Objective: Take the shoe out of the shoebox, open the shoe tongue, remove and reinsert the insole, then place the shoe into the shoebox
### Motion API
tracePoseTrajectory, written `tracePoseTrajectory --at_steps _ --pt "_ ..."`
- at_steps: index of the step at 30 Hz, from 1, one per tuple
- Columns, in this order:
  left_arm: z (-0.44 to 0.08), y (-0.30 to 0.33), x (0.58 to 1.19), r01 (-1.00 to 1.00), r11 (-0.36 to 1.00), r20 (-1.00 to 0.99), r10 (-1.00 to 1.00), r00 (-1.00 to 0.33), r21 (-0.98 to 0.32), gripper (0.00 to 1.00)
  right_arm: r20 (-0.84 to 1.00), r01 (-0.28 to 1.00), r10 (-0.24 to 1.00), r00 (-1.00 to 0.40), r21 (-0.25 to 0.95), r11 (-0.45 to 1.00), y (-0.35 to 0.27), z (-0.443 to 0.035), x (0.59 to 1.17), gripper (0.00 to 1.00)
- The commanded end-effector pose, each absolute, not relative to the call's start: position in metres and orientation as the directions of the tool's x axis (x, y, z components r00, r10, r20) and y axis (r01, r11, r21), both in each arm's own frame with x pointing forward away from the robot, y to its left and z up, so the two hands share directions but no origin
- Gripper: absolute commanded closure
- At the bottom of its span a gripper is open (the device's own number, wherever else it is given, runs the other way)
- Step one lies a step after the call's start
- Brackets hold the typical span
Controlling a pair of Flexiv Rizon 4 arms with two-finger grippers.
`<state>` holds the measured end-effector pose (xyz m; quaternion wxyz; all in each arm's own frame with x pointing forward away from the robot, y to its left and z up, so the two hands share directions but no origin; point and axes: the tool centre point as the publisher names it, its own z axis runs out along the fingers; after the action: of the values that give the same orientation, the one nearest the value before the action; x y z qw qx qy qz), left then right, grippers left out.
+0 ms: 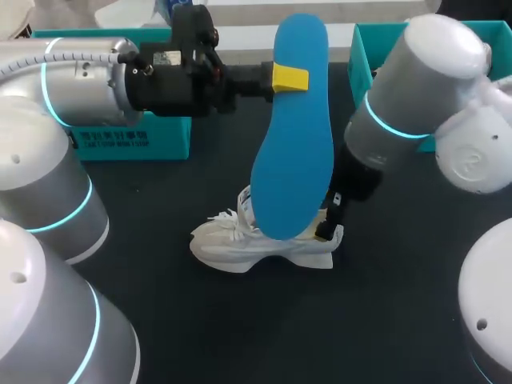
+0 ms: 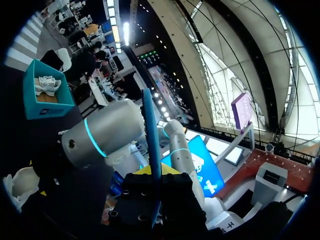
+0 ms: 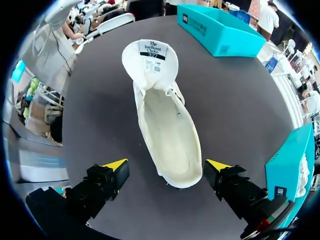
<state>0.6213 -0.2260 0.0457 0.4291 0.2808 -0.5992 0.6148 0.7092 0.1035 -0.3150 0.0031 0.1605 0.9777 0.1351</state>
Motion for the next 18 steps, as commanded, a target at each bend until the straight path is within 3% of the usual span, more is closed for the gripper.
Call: tracePoseTrajectory --at_steps 1,18 --pt "0.0447 -0.2272 0.6211 -0.864 0.087 0.860 0.189 -0.474 -0.495 1.00 0.042 0.312 0.309 -0.950 0.137 0.940 0.1097 -0.3165 0.7111 0.00" --pt "0.0447 -0.2272 0.6211 -0.864 0.087 0.860 0.189 -0.474 -0.495 1.00 0.042 0.326 0.324 -0.945 0.175 0.929 0.1117 -0.3222 0.7125 0.00"
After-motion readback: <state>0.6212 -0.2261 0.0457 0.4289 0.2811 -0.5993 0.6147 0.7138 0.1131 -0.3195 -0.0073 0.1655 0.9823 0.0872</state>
